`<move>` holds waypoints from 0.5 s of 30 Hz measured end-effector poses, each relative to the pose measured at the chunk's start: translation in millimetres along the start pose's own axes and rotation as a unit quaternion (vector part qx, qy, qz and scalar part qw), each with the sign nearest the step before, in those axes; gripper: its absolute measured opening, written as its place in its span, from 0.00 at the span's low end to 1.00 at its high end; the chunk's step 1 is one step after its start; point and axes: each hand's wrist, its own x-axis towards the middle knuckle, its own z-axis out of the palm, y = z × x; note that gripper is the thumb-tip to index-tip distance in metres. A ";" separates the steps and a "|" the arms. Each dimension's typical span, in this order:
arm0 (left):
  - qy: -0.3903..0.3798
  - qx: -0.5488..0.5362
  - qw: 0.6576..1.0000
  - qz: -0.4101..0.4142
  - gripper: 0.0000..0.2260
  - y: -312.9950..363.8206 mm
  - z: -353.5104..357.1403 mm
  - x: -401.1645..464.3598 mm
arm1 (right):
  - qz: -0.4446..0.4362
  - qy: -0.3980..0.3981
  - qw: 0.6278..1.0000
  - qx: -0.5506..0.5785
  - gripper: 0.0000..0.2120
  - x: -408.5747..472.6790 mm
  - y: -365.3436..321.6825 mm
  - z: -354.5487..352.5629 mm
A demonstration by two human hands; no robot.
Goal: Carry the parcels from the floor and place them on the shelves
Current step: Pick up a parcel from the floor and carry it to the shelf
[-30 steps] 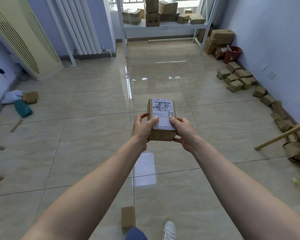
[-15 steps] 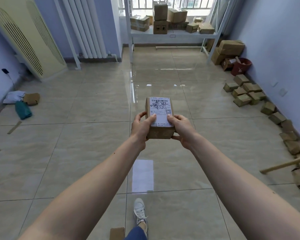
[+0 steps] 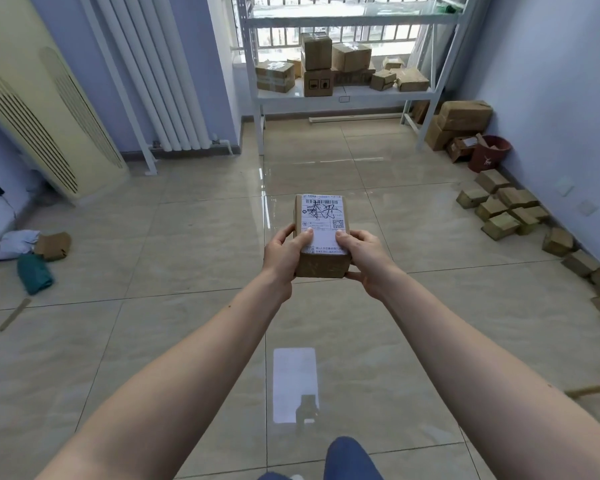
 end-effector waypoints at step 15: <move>-0.007 -0.014 1.000 0.018 0.21 84.9 60.5 205.1 | -0.012 -0.021 0.999 -0.031 0.20 219.0 -102.3 3.7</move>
